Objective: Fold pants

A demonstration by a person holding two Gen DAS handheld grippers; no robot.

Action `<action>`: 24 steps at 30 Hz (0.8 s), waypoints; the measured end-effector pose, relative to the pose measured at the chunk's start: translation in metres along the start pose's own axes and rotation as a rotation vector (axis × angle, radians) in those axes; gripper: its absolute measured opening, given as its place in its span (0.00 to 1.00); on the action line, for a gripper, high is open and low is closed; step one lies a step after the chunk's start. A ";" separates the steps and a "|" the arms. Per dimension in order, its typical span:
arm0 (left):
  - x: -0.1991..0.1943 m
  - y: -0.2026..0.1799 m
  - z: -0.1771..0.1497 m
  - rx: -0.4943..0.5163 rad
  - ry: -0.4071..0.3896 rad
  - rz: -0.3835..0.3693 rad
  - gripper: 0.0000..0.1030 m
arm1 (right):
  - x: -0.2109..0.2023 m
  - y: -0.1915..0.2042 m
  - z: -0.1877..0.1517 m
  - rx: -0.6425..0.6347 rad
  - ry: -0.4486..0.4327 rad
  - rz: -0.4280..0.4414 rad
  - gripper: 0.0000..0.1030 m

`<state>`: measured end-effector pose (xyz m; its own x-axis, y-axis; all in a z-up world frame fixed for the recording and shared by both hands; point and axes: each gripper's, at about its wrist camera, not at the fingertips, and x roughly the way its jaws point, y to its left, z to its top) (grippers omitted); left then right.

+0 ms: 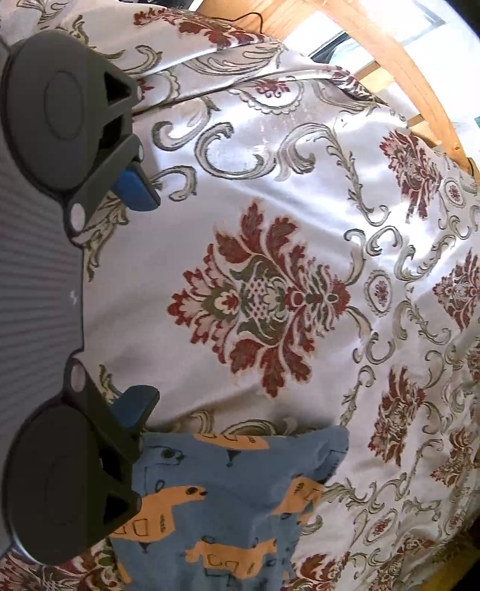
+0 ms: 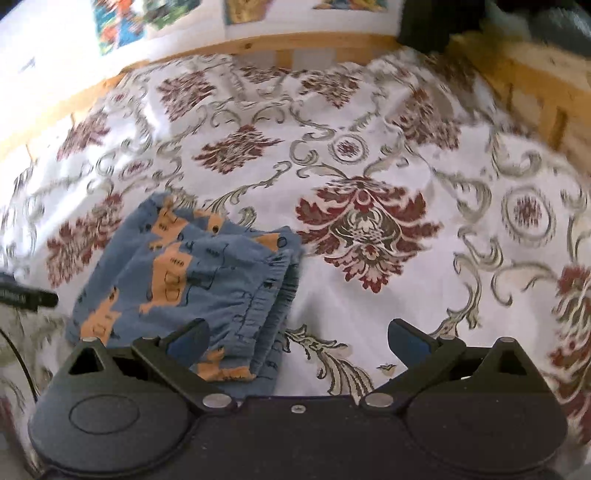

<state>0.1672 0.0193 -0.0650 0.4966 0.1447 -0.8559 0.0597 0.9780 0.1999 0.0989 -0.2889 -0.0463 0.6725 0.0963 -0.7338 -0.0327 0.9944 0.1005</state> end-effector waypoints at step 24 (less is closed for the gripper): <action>0.026 -0.034 0.043 0.125 -0.183 -0.525 1.00 | 0.074 -0.034 0.031 0.163 0.235 0.489 0.99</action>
<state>0.2154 -0.0169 -0.0739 0.5139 -0.3954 -0.7613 0.4356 0.8848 -0.1655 0.1724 -0.3174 -0.0834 0.4247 0.5697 -0.7037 -0.1717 0.8138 0.5552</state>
